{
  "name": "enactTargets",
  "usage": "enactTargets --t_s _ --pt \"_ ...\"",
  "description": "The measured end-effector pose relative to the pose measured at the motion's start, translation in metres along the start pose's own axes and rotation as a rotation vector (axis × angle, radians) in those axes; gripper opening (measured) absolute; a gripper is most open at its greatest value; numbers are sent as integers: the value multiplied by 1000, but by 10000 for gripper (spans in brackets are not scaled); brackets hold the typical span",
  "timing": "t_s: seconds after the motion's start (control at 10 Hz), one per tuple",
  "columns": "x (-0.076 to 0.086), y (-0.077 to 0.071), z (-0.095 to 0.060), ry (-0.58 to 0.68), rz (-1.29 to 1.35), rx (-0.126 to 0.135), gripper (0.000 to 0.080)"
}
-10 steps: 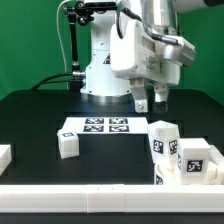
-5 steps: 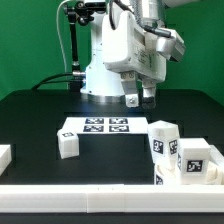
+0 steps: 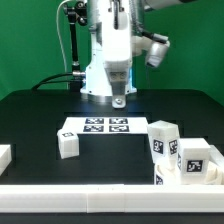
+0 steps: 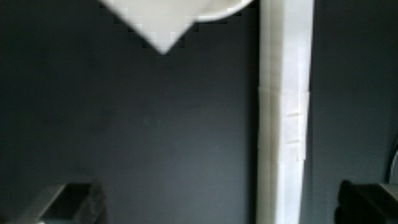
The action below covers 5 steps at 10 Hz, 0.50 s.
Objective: Assemble stool
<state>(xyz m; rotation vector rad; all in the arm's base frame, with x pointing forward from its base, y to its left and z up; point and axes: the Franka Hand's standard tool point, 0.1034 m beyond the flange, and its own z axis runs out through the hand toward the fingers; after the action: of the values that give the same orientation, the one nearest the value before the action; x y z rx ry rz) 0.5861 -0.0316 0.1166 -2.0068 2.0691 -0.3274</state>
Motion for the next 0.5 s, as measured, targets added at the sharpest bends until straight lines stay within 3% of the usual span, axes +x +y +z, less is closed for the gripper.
enactTargets --t_s 0.3,0.5 --pt "-1 1 1 0 10 -3 649" --pt "10 4 6 31 -200 -30 649"
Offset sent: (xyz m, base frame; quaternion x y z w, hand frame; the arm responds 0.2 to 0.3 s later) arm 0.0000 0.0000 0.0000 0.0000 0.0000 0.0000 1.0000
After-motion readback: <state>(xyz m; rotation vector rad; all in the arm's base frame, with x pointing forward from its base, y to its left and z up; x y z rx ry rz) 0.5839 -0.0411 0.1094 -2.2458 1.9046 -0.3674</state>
